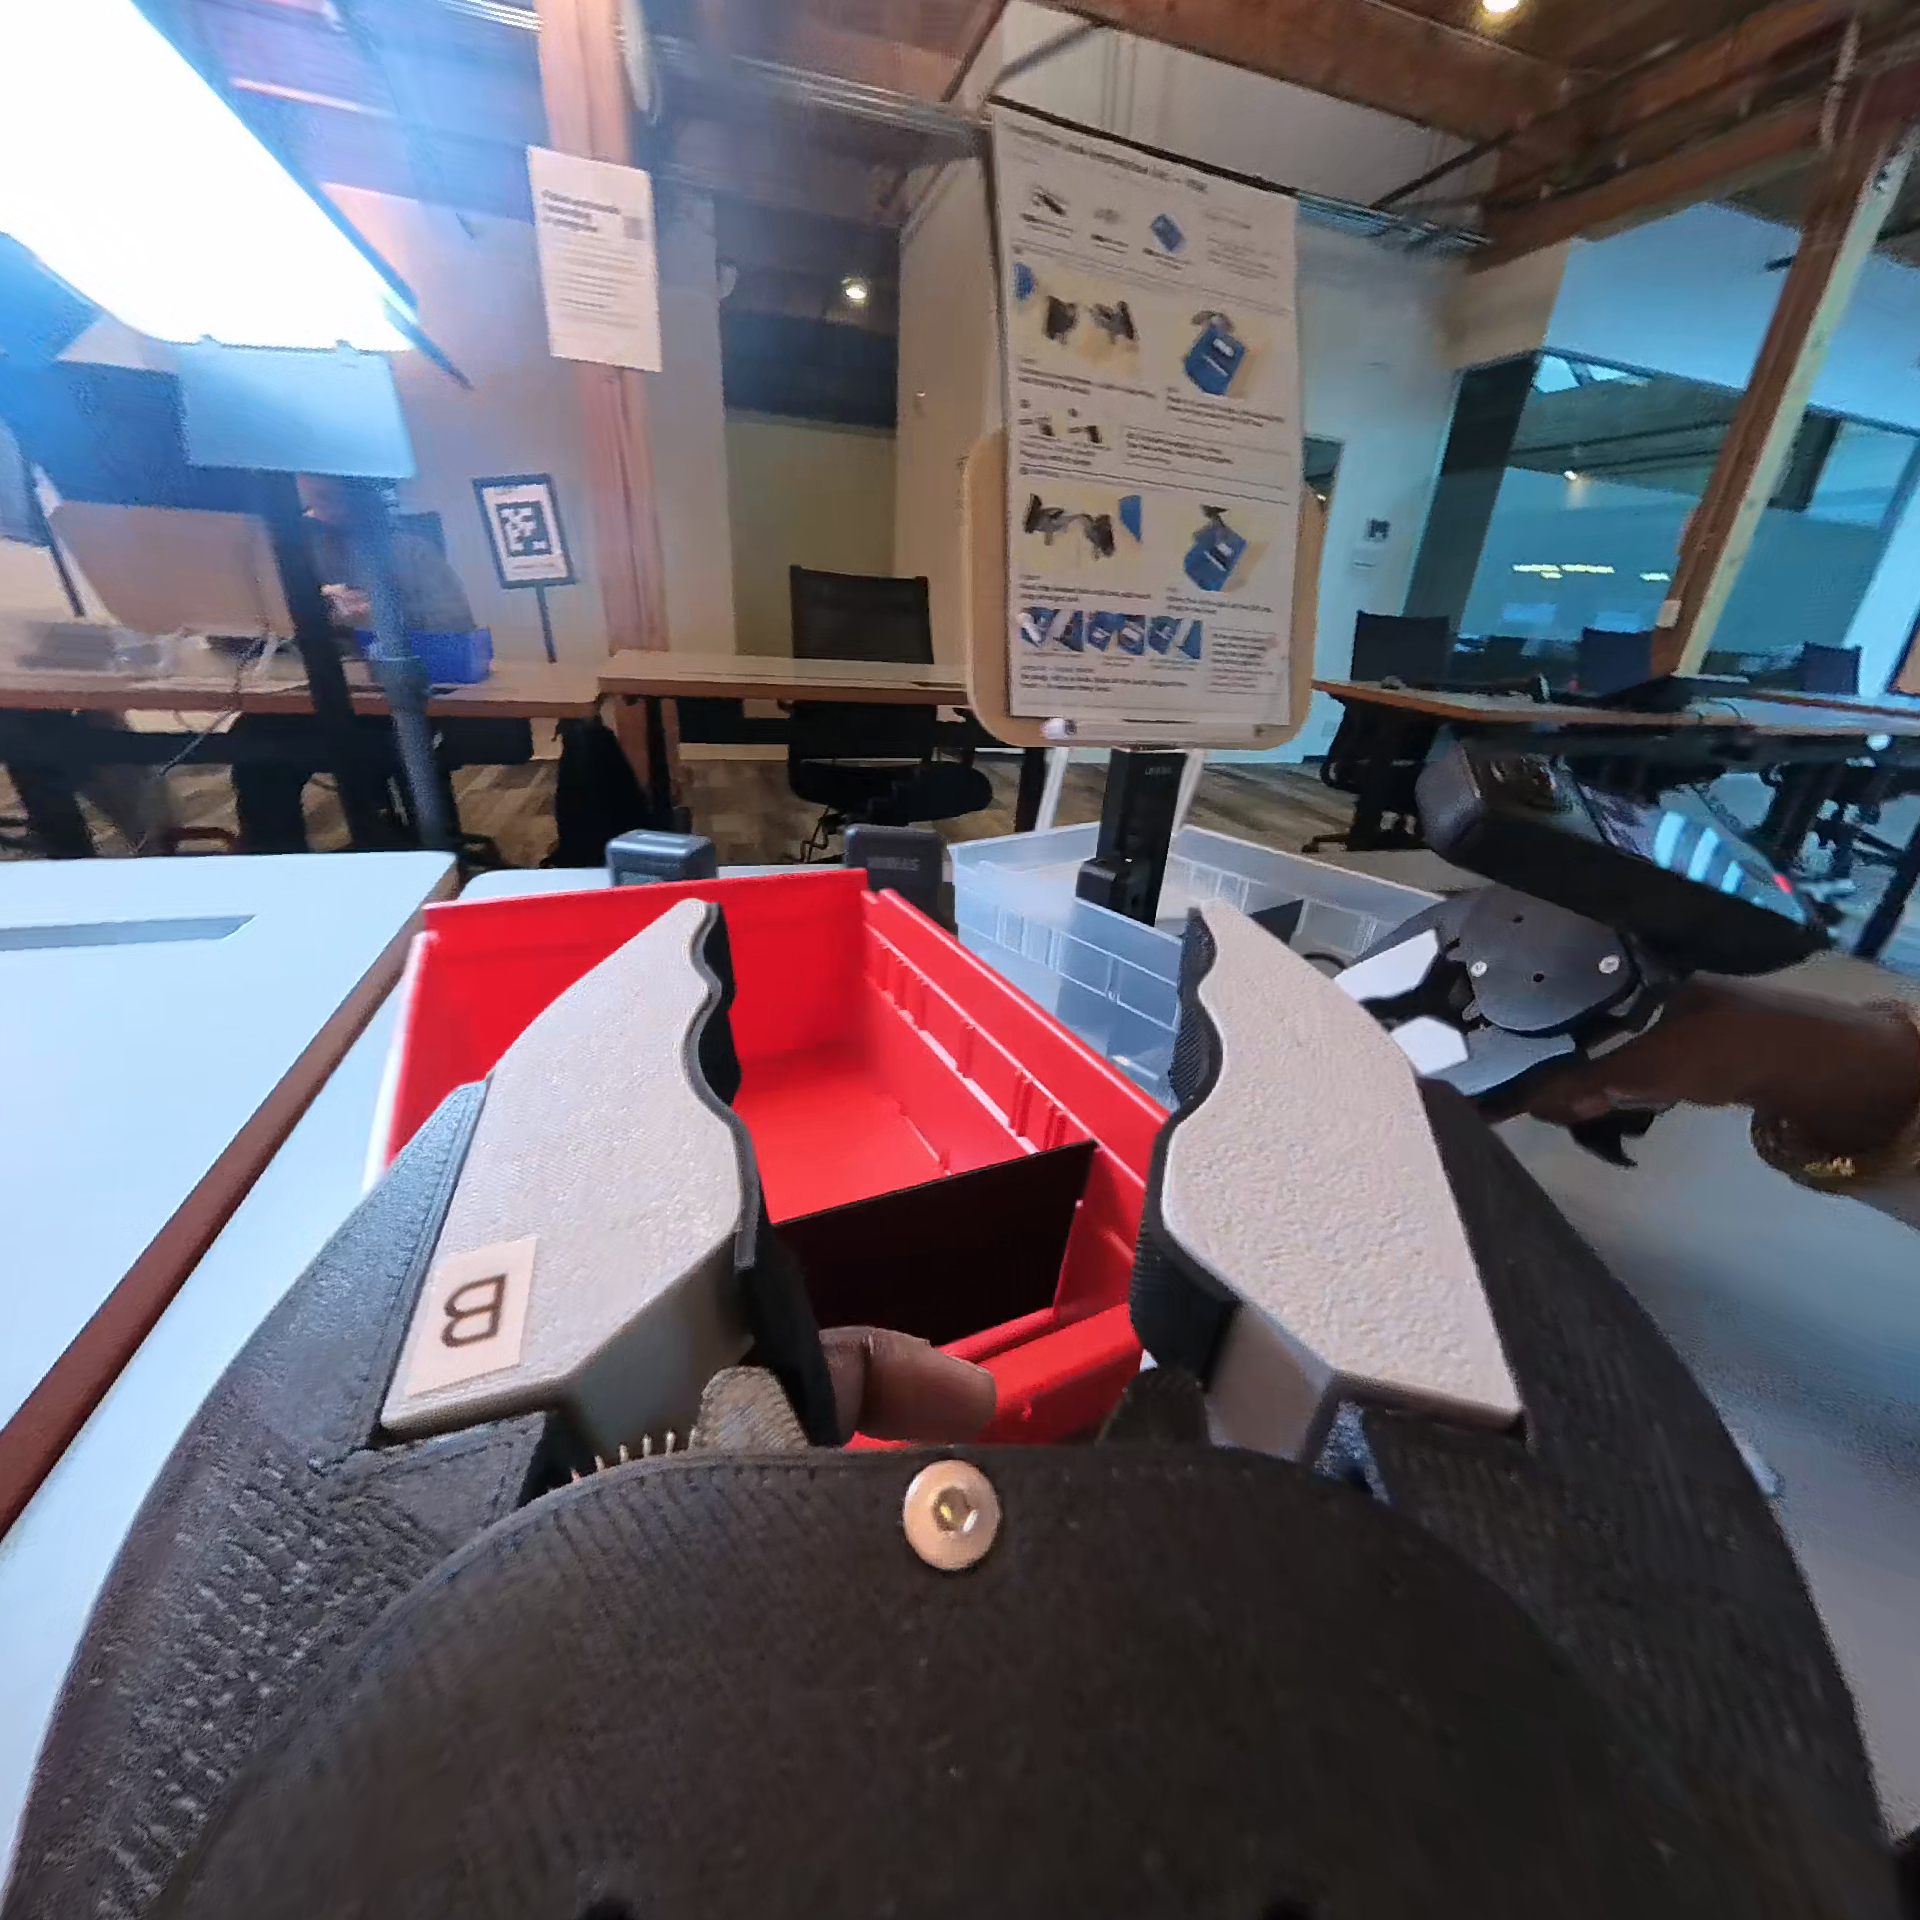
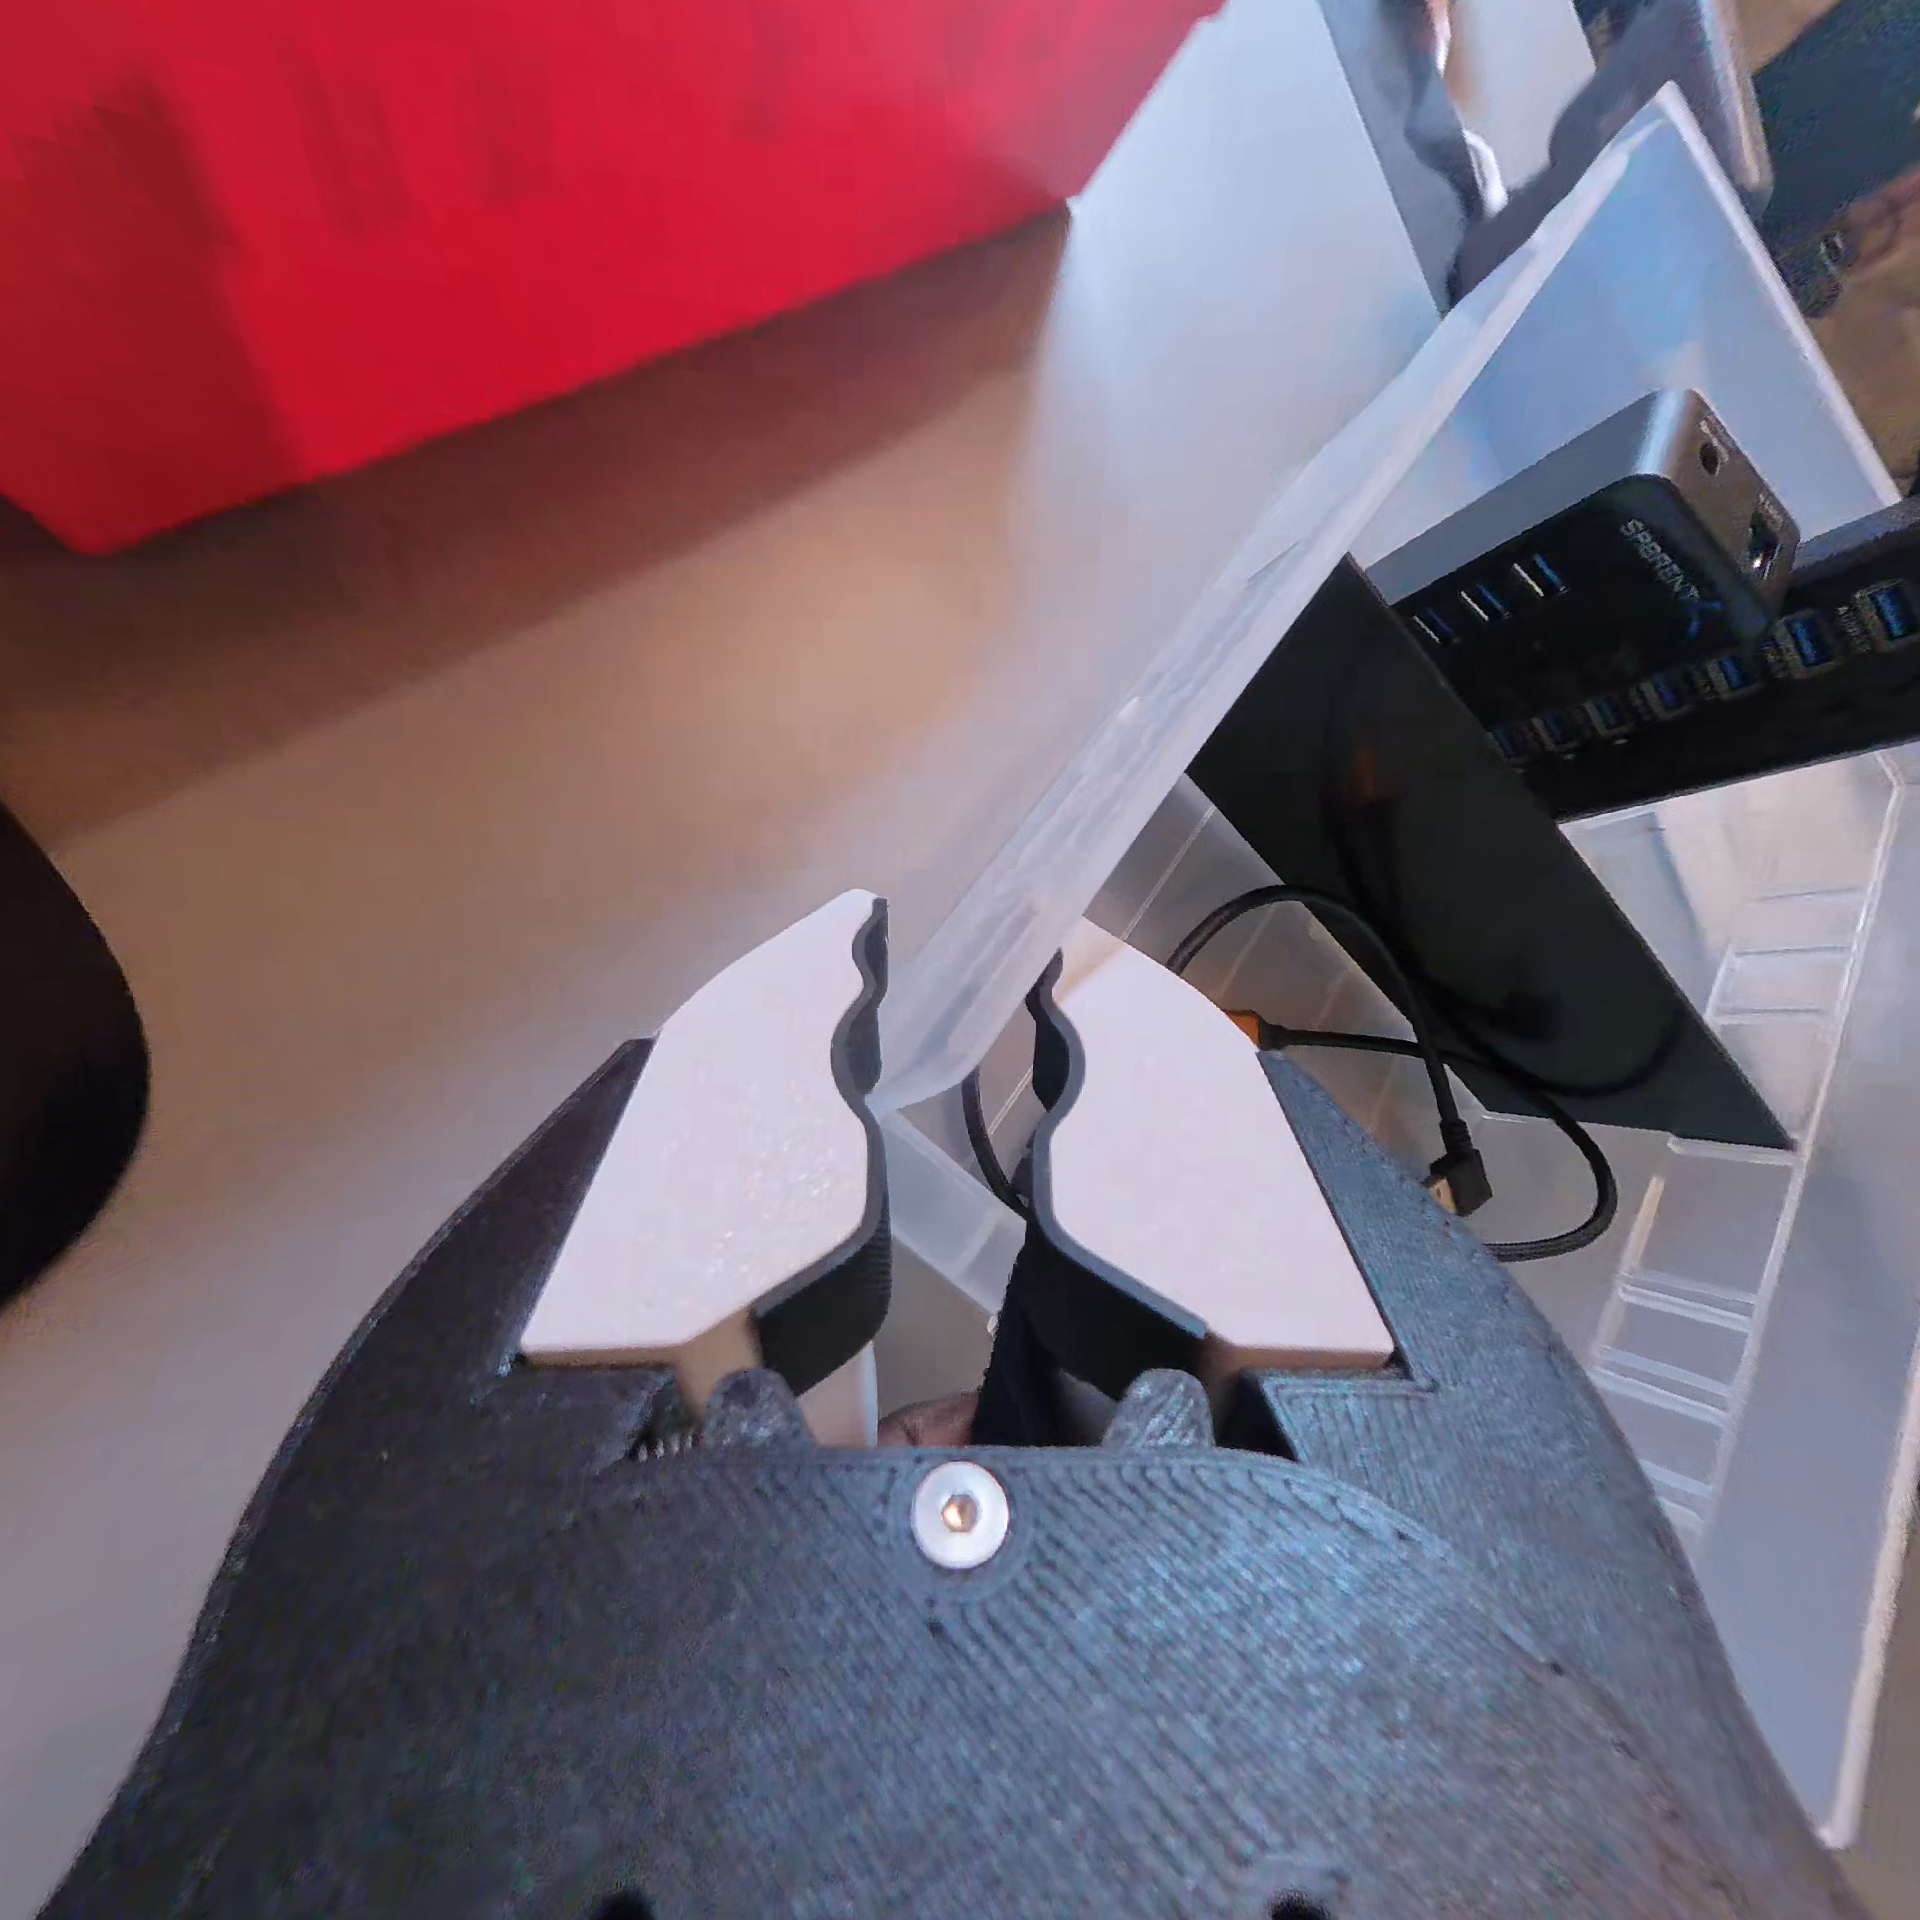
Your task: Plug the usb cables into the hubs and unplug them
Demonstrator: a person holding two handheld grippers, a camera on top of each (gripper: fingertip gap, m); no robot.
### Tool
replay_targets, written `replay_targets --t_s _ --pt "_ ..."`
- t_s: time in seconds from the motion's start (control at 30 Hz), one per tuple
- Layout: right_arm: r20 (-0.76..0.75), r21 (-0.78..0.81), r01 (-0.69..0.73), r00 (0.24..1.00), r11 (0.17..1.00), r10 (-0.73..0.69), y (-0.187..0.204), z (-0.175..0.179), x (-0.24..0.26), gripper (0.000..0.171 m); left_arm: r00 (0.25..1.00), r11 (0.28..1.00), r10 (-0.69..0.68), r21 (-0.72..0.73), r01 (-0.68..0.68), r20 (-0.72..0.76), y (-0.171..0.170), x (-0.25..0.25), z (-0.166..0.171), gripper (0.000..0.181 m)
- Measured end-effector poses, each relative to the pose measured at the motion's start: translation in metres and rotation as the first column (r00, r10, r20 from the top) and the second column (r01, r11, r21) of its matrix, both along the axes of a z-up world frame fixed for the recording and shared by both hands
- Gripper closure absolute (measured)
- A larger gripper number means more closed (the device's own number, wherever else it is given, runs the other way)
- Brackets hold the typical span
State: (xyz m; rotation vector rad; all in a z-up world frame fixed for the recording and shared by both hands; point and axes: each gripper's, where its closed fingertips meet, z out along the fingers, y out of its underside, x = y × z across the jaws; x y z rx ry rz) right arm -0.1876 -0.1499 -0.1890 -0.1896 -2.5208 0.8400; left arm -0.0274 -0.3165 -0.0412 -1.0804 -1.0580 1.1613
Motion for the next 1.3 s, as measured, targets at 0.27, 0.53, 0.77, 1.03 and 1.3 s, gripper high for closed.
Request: replay_targets --t_s 0.27,0.53,0.77,1.03,1.3 --pt "0.09 -0.193 -0.079 0.991 0.978 0.097 -0.054 0.003 0.013 0.14 0.981 0.976 0.171 0.118 -0.181 0.09 -0.06 0.02 -0.02 0.104" --pt "0.09 -0.636 -0.027 0.99 0.771 0.108 -0.069 0.045 0.033 0.122 0.951 0.937 0.249 0.204 -0.285 0.186 -0.098 0.019 -0.062 0.096" --pt "-0.034 -0.846 -0.155 0.971 0.51 0.238 -0.077 0.058 0.114 0.063 0.938 0.942 0.219 0.193 -0.276 0.27 -0.097 -0.004 -0.1 0.078" --pt "-0.1 -0.75 -0.208 0.974 0.628 0.203 -0.105 0.047 0.105 0.082 0.956 0.879 0.143 0.411 -0.242 0.257 -0.095 -0.022 -0.116 0.111" --pt "-0.026 -0.76 0.05 0.994 0.649 -0.107 -0.111 0.043 0.048 0.142 0.933 0.913 0.252 0.257 -0.317 0.257 -0.092 -0.017 -0.111 0.161"
